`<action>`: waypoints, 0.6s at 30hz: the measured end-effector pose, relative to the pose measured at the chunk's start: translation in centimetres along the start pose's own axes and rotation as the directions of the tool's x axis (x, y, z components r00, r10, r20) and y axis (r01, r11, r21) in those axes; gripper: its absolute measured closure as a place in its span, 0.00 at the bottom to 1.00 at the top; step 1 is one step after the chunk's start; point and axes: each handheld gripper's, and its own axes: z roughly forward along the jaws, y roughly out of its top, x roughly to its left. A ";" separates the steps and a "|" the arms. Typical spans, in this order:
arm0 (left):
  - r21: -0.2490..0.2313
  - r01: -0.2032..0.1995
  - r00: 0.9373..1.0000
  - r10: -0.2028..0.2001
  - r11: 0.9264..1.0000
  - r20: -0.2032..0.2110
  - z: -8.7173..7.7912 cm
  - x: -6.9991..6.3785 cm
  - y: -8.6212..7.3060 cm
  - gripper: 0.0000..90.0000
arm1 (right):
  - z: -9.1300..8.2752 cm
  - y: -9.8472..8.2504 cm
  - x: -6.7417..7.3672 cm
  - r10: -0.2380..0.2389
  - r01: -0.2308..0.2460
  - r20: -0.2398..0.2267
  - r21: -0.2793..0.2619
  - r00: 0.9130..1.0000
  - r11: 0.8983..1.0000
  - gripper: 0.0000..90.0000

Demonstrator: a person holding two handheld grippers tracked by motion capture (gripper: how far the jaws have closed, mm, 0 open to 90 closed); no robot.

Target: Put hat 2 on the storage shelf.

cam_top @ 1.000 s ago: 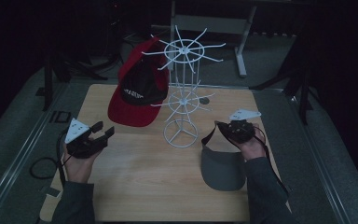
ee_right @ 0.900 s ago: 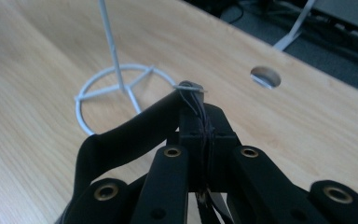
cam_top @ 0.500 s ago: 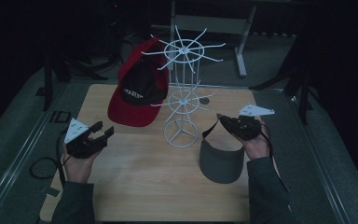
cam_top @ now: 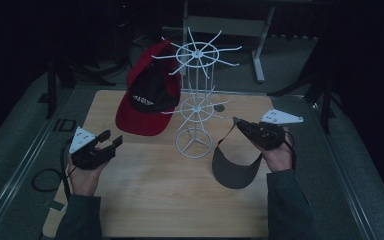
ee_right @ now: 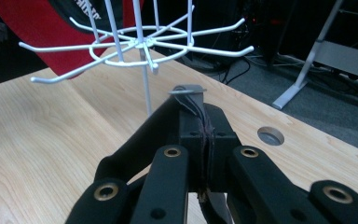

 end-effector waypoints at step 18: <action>0.000 0.007 1.000 -0.007 1.000 0.002 0.0 0.0 0.0 0.54 | -1.3 1.7 0.4 0.008 -0.008 -0.009 -0.073 1.000 0.997 0.98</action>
